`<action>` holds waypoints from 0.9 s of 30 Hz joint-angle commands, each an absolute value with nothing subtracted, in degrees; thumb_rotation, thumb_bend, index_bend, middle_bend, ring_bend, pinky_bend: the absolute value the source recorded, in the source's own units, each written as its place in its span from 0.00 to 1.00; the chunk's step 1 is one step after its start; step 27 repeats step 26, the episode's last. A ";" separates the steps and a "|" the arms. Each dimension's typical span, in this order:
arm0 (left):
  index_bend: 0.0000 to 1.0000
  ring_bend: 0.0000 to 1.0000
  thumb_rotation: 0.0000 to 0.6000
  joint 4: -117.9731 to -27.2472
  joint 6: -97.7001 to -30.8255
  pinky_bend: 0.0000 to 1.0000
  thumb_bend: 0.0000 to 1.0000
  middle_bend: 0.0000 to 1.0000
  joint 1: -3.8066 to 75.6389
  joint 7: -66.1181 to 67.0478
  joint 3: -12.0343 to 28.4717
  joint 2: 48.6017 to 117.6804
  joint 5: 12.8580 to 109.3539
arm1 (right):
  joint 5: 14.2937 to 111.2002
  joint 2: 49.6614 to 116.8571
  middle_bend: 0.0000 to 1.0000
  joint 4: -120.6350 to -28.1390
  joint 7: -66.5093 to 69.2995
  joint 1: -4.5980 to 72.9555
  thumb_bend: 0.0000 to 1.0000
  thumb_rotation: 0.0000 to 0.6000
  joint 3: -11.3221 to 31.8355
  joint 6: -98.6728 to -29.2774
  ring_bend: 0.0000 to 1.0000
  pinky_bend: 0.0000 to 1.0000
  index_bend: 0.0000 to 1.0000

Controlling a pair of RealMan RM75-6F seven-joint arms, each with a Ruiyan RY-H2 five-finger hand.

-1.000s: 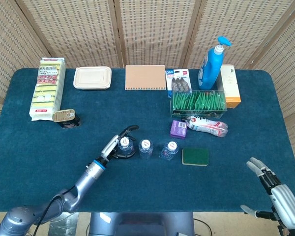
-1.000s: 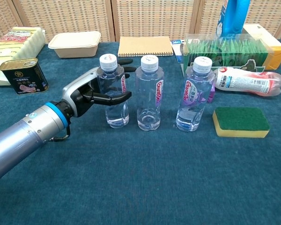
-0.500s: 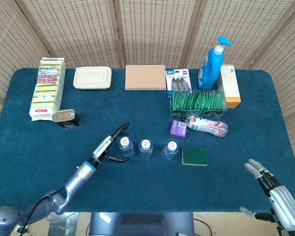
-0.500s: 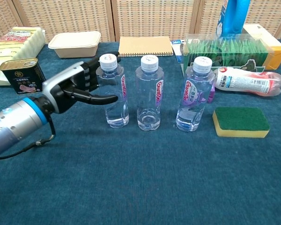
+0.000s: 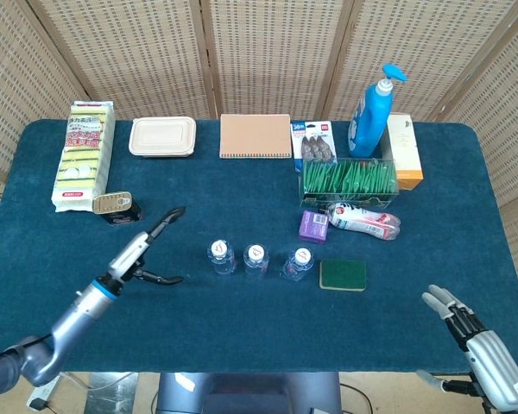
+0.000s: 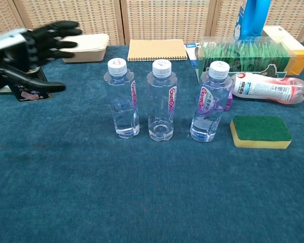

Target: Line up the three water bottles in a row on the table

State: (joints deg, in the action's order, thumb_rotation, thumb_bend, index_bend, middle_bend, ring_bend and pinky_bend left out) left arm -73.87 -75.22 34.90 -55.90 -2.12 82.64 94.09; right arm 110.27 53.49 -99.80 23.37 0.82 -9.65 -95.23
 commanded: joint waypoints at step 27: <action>0.00 0.00 1.00 -84.39 -97.94 0.03 0.12 0.00 3.80 -20.29 -11.14 61.05 93.47 | 85.84 59.53 0.00 -106.02 -8.96 -4.68 0.00 1.00 2.07 -96.06 0.00 0.00 0.05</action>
